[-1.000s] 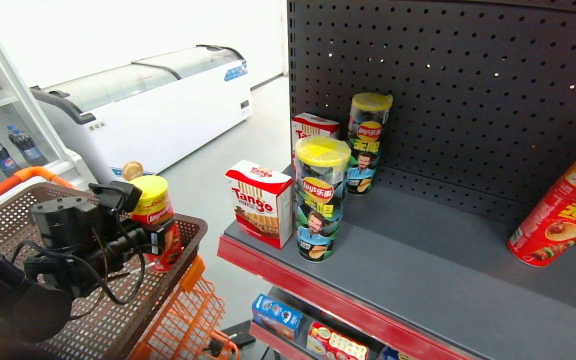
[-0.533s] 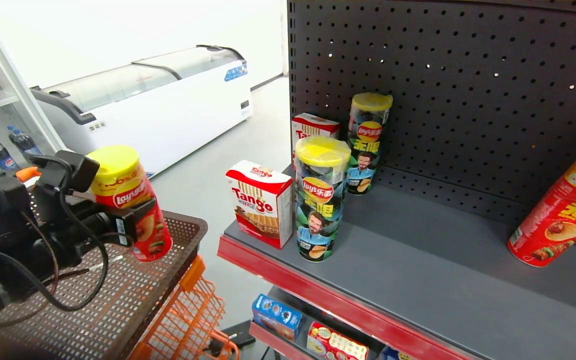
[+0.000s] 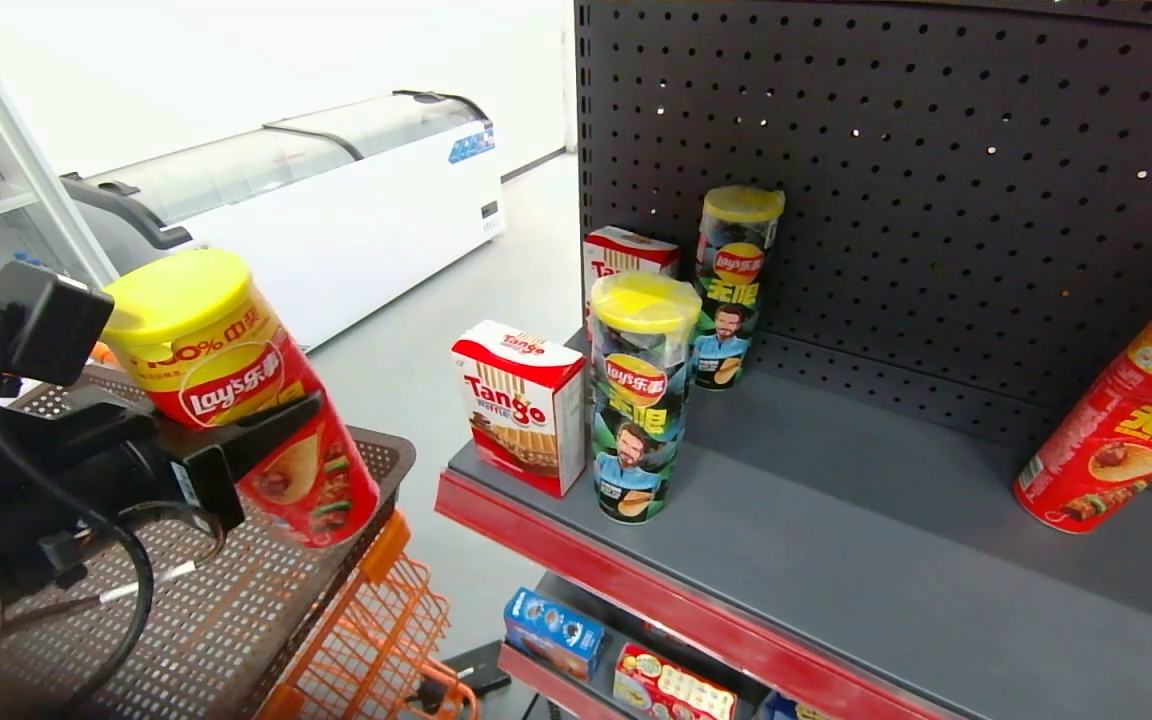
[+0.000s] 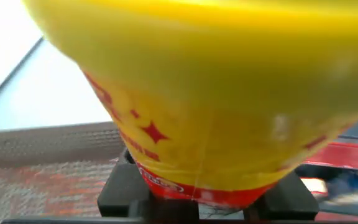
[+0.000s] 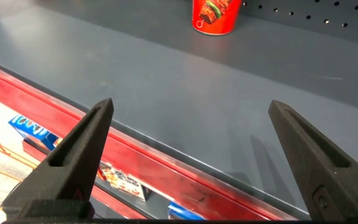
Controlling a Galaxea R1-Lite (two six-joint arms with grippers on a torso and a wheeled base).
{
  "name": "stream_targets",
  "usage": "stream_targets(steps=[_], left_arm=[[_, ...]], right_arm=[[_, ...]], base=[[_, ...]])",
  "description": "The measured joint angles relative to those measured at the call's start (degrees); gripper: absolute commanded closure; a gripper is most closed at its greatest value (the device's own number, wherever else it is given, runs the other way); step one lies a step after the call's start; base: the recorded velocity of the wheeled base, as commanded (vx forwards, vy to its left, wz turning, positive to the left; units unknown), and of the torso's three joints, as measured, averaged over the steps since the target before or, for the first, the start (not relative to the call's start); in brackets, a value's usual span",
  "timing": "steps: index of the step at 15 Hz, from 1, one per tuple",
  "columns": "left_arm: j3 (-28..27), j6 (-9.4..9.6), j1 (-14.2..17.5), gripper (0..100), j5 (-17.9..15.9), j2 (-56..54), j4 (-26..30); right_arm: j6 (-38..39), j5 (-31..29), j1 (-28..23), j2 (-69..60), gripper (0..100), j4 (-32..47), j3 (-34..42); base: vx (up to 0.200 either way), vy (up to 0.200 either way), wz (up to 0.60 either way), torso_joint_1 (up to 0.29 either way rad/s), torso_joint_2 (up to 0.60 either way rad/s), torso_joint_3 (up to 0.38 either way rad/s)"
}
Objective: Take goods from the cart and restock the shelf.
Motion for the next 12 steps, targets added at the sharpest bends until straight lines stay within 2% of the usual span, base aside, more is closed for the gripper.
stream_targets(steps=[2,5,9,12], left_arm=[[1.3,-0.99,-2.0,100,-1.4,-1.7,0.0],[1.6,-0.96,-6.6,100,-1.5,-3.0,0.1],[1.4,-1.15,-10.1,100,-1.8,-2.9,0.0],[1.9,-1.16,-14.4,100,-2.0,-2.5,0.2]], right_arm=[[0.0,0.0,0.0,0.0,0,0.0,0.0],[0.0,0.0,0.0,0.0,0,0.0,0.0],[0.0,0.0,0.0,0.0,0,0.0,0.0],[0.0,0.0,0.0,0.0,0,0.0,0.0]], base=[[0.000,0.000,0.00,0.000,0.00,0.000],[0.000,0.000,0.00,0.000,0.00,0.000],[0.000,0.000,0.00,0.000,0.00,0.000],[0.000,0.000,0.00,0.000,0.00,0.000]])
